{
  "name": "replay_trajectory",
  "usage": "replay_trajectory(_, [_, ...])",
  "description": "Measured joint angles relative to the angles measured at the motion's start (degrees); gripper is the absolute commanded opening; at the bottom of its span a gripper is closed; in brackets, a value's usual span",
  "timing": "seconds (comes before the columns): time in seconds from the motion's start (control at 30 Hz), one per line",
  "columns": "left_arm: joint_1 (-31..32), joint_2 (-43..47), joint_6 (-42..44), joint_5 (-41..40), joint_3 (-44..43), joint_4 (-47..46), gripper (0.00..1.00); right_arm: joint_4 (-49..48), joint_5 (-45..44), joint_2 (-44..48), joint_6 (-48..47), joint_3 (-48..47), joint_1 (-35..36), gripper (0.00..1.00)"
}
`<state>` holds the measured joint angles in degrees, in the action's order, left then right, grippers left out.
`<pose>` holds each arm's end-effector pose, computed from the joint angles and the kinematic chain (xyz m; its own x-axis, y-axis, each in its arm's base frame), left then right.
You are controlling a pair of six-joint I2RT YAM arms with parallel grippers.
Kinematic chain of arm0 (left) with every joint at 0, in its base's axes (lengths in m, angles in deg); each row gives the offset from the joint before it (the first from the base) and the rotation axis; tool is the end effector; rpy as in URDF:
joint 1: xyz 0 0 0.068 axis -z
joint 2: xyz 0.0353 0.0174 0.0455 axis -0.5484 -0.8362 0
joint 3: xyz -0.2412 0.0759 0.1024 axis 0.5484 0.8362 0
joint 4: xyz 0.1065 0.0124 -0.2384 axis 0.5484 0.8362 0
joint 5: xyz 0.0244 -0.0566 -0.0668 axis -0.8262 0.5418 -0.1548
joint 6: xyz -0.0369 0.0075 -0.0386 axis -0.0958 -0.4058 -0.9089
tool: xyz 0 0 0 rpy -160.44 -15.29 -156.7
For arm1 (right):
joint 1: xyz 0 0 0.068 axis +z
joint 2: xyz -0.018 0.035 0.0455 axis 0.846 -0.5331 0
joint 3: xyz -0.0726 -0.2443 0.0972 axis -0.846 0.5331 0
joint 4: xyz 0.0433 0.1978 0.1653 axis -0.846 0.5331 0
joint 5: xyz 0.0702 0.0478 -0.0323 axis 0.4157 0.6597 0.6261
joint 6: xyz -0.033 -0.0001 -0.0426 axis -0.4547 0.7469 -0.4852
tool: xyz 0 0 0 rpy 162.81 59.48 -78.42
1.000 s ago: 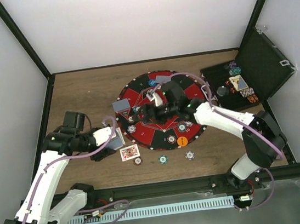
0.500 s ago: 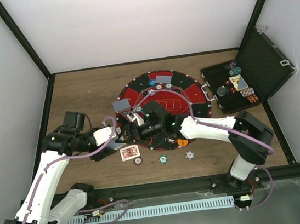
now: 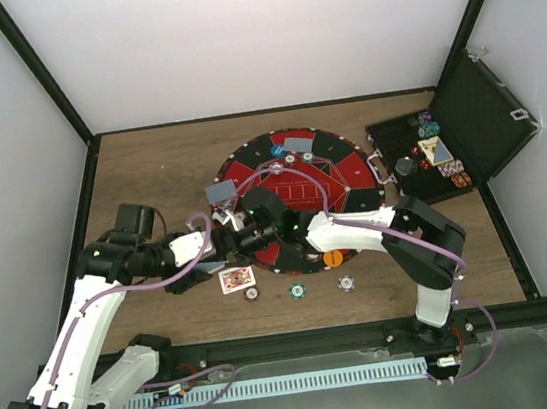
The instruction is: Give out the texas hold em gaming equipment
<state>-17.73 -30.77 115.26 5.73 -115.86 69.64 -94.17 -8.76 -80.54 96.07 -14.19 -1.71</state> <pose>0.1410 -0.0571 0.2917 -0.1674 0.7844 -0.5972 0.9612 0.2646 0.0781 0.2005 0.3414 0.2237 -0.9476 -0.2508 -0.1978 -0.2588 0.2394 0.9358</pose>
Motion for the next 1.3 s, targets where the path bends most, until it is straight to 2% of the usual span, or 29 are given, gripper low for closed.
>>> replay_trajectory(0.43, [0.0, 0.0, 0.0, 0.0, 0.1, 0.0, 0.04, -1.3, 1.0, -1.6, 0.7, 0.6, -1.1, 0.75])
replay_trajectory(0.8, [0.0, 0.0, 0.0, -0.3, 0.1, -0.1, 0.04, -1.1, 2.0, 2.8, -0.3, 4.3, -4.2, 0.63])
replay_trajectory(1.03, [0.0, 0.0, 0.0, -0.2, 0.1, -0.1, 0.04, 1.2, 1.4, 4.8, -1.0, 4.3, -4.4, 0.50])
replay_trajectory(1.3, [0.0, 0.0, 0.2, -0.2, 0.1, -0.3, 0.04, 5.0, -0.5, 8.7, -1.6, 4.7, -5.0, 0.45])
